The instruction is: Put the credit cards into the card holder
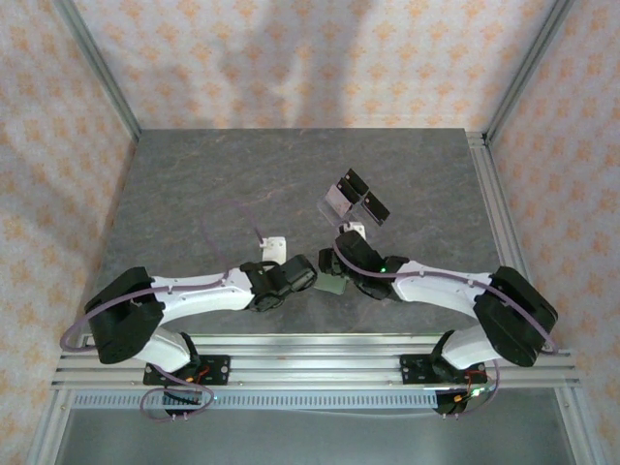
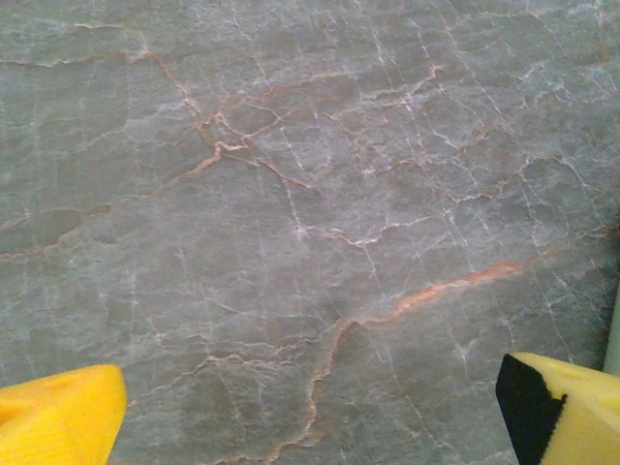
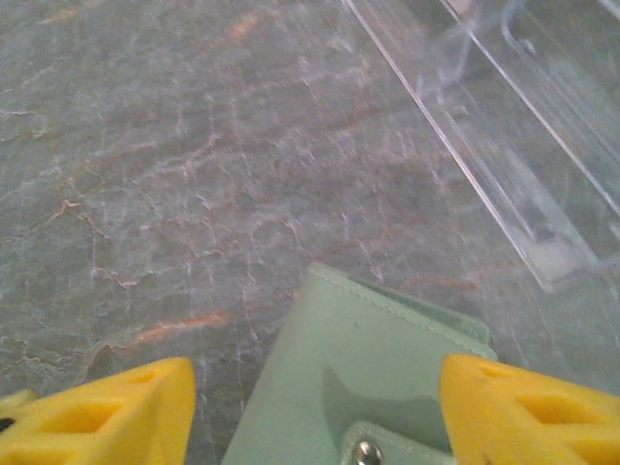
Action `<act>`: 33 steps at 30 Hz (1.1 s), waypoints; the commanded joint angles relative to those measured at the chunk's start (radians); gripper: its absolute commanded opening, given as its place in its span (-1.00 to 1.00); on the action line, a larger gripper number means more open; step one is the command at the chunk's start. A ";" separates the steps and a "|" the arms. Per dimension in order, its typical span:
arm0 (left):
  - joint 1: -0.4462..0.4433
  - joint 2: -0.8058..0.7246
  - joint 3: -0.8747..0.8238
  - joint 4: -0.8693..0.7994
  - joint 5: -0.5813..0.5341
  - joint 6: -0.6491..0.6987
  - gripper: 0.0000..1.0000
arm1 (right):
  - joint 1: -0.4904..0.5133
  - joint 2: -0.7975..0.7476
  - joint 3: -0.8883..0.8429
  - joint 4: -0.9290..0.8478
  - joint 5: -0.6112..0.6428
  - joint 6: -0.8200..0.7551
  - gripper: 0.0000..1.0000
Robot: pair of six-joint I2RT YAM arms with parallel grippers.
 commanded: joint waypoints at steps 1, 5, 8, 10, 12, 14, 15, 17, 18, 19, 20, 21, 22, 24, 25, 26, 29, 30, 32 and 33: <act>0.014 -0.026 0.002 -0.059 -0.054 -0.017 1.00 | -0.027 -0.012 -0.008 -0.104 -0.098 0.059 0.46; 0.020 -0.040 -0.002 -0.075 -0.059 -0.011 1.00 | -0.048 0.021 -0.021 -0.081 -0.163 0.086 0.56; 0.025 -0.055 -0.011 -0.083 -0.061 -0.010 1.00 | -0.061 0.058 -0.021 -0.054 -0.186 0.095 0.58; 0.026 -0.062 -0.015 -0.088 -0.062 -0.010 1.00 | -0.069 0.081 -0.017 -0.043 -0.192 0.098 0.59; 0.027 -0.068 -0.020 -0.090 -0.064 -0.010 1.00 | -0.075 0.100 -0.013 -0.041 -0.190 0.101 0.60; 0.027 -0.073 -0.023 -0.089 -0.064 -0.012 1.00 | -0.077 0.113 -0.012 -0.037 -0.187 0.101 0.60; 0.027 -0.075 -0.024 -0.088 -0.064 -0.012 1.00 | -0.079 0.118 -0.011 -0.033 -0.190 0.101 0.61; 0.027 -0.077 -0.028 -0.086 -0.062 -0.012 1.00 | -0.082 0.132 -0.008 -0.021 -0.202 0.101 0.61; 0.027 -0.077 -0.027 -0.086 -0.062 -0.013 1.00 | -0.081 0.139 -0.002 -0.018 -0.211 0.099 0.61; 0.027 -0.075 -0.026 -0.086 -0.063 -0.011 1.00 | -0.082 0.145 0.002 -0.014 -0.220 0.096 0.61; 0.027 -0.074 -0.027 -0.084 -0.062 -0.010 1.00 | -0.082 0.151 0.009 -0.010 -0.230 0.094 0.61; 0.029 -0.073 -0.027 -0.083 -0.061 -0.009 1.00 | -0.081 0.154 0.017 -0.008 -0.237 0.091 0.60; 0.028 -0.070 -0.026 -0.083 -0.060 -0.007 1.00 | -0.082 0.157 0.024 -0.008 -0.243 0.090 0.60; 0.030 -0.067 -0.028 -0.080 -0.058 -0.008 1.00 | -0.081 0.160 0.040 -0.011 -0.254 0.084 0.59; 0.028 -0.067 -0.027 -0.078 -0.057 -0.008 1.00 | -0.082 0.161 0.048 -0.015 -0.255 0.080 0.59; 0.028 -0.065 -0.029 -0.077 -0.056 -0.008 1.00 | -0.082 0.160 0.057 -0.021 -0.257 0.076 0.59; 0.029 -0.060 -0.029 -0.074 -0.054 -0.009 1.00 | -0.082 0.159 0.083 -0.041 -0.261 0.063 0.59; 0.029 -0.056 -0.029 -0.072 -0.053 -0.010 1.00 | -0.082 0.156 0.090 -0.048 -0.260 0.058 0.59; 0.028 -0.052 -0.027 -0.071 -0.050 -0.010 1.00 | -0.082 0.154 0.102 -0.058 -0.259 0.051 0.58; 0.028 -0.049 -0.027 -0.069 -0.050 -0.011 1.00 | -0.082 0.152 0.106 -0.062 -0.259 0.048 0.58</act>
